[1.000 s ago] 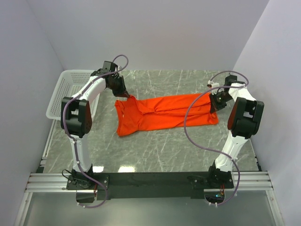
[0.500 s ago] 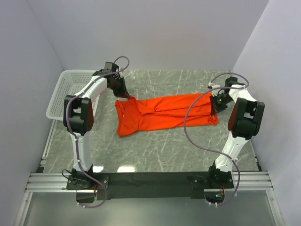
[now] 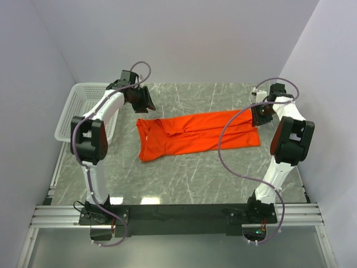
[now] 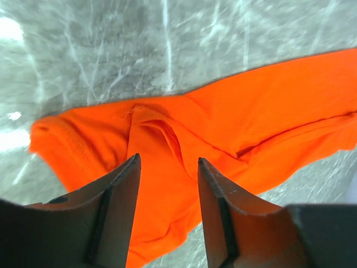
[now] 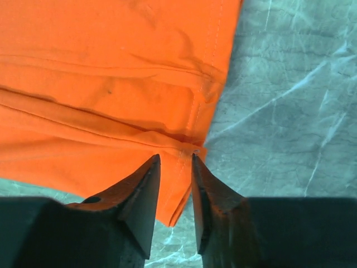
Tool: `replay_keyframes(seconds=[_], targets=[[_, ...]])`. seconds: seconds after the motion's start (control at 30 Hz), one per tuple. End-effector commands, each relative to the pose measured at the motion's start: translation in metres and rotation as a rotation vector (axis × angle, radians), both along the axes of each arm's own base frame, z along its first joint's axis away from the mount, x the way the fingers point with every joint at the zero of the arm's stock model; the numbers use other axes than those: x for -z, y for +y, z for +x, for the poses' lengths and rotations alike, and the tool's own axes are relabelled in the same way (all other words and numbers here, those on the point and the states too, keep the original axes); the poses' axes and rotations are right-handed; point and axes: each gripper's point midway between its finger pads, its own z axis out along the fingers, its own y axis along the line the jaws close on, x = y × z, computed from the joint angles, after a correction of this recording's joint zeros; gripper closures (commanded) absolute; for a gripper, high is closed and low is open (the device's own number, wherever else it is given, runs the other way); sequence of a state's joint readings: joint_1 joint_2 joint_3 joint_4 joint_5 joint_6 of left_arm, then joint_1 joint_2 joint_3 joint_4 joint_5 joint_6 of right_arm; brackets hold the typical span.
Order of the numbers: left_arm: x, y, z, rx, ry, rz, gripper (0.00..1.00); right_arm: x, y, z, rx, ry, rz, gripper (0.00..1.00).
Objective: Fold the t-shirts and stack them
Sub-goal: Fold the tshirt
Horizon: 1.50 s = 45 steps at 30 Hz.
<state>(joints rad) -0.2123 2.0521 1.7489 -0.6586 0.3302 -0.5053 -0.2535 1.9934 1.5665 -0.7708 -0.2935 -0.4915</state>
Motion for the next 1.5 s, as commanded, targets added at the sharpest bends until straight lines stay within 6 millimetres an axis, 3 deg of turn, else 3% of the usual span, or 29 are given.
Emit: replay_keyframes(seconds=[0.0,0.07,0.17,0.2,0.27,0.3,0.4,0.5,0.63,0.9,1.1,1.47], targets=[[-0.082,0.009,-0.002,-0.03,-0.215,0.004,0.49,-0.036,-0.009,0.004,-0.001,-0.085,-0.041,0.62],[-0.088,0.012,-0.014,-0.033,-0.225,0.009,0.48,-0.034,-0.005,-0.013,-0.038,-0.055,-0.026,0.6],[-0.088,0.017,-0.055,-0.022,-0.209,-0.012,0.46,-0.028,-0.006,-0.037,-0.053,-0.029,-0.015,0.58],[-0.076,0.021,-0.08,-0.017,-0.175,-0.012,0.45,-0.026,-0.006,-0.042,-0.054,-0.024,-0.002,0.57],[-0.059,0.025,-0.109,-0.017,-0.119,-0.017,0.45,-0.02,-0.01,-0.056,-0.038,-0.002,0.023,0.56],[-0.041,0.03,-0.135,-0.02,-0.072,-0.012,0.45,-0.018,-0.009,-0.06,-0.034,0.004,0.039,0.56],[-0.007,0.036,-0.177,-0.038,0.019,-0.016,0.45,-0.008,-0.011,-0.074,-0.016,0.028,0.055,0.55],[0.013,0.037,-0.197,-0.047,0.065,-0.032,0.44,-0.002,-0.009,-0.079,-0.007,0.044,0.064,0.55],[0.027,0.035,-0.202,-0.043,0.089,-0.008,0.45,0.005,-0.007,-0.082,0.008,0.065,0.081,0.55],[0.041,0.018,-0.184,0.009,0.09,0.004,0.48,0.015,-0.004,-0.091,0.015,0.088,0.095,0.55],[0.052,0.022,-0.18,0.01,0.116,0.083,0.5,0.014,-0.005,-0.096,0.018,0.088,0.093,0.55],[0.067,0.011,-0.192,0.059,0.164,0.051,0.58,0.011,-0.007,-0.086,0.064,0.087,0.167,0.56]])
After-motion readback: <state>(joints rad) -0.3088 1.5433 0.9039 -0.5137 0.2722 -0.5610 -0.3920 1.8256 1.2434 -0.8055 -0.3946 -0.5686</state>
